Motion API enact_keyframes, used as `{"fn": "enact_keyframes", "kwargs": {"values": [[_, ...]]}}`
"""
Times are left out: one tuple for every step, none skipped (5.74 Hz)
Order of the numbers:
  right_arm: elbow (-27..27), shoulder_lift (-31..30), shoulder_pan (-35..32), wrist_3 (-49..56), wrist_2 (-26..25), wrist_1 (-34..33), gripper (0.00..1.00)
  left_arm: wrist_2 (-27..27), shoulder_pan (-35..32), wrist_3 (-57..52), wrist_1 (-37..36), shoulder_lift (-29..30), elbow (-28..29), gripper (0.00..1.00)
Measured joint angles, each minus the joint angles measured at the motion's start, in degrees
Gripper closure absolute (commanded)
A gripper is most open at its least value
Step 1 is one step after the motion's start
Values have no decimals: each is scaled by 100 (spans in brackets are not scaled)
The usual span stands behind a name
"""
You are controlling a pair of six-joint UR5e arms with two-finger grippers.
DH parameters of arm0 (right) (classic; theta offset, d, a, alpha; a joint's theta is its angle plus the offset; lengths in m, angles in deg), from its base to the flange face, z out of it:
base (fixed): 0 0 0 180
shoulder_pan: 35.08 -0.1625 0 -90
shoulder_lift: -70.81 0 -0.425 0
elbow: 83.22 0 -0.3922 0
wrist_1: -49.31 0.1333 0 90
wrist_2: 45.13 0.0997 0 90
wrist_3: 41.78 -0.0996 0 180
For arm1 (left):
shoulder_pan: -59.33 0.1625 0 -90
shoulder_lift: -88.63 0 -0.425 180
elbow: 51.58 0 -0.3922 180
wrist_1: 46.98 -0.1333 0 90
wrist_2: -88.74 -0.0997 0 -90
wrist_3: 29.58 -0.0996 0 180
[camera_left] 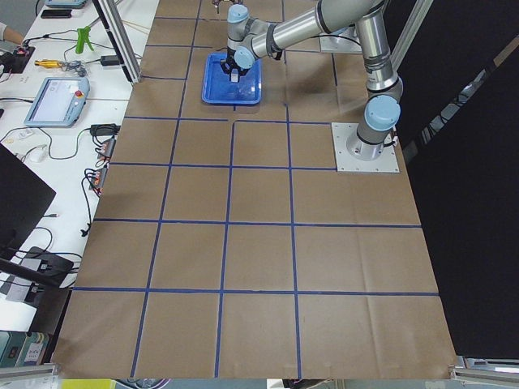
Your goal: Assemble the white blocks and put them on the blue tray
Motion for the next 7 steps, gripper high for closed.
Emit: {"fn": "enact_keyframes", "kwargs": {"values": [[44,75,8,-21,-10,-22,0,113,-3,6,170,8,-3,97],[59,125,13,-63,-31,-10,0,221,-3,16,238,12,-8,96],[85,144,24,-93,-58,22,0,270,-3,37,248,23,-19,95],[160,147,41,-89,-75,16,0,278,-3,79,232,39,-26,92],[243,149,58,-80,-86,-11,1,277,-3,141,212,56,-43,70],[288,149,66,-82,-98,-21,22,276,-3,199,160,61,-94,27],[304,144,73,-90,-108,-27,31,276,-3,228,101,58,-153,2]]}}
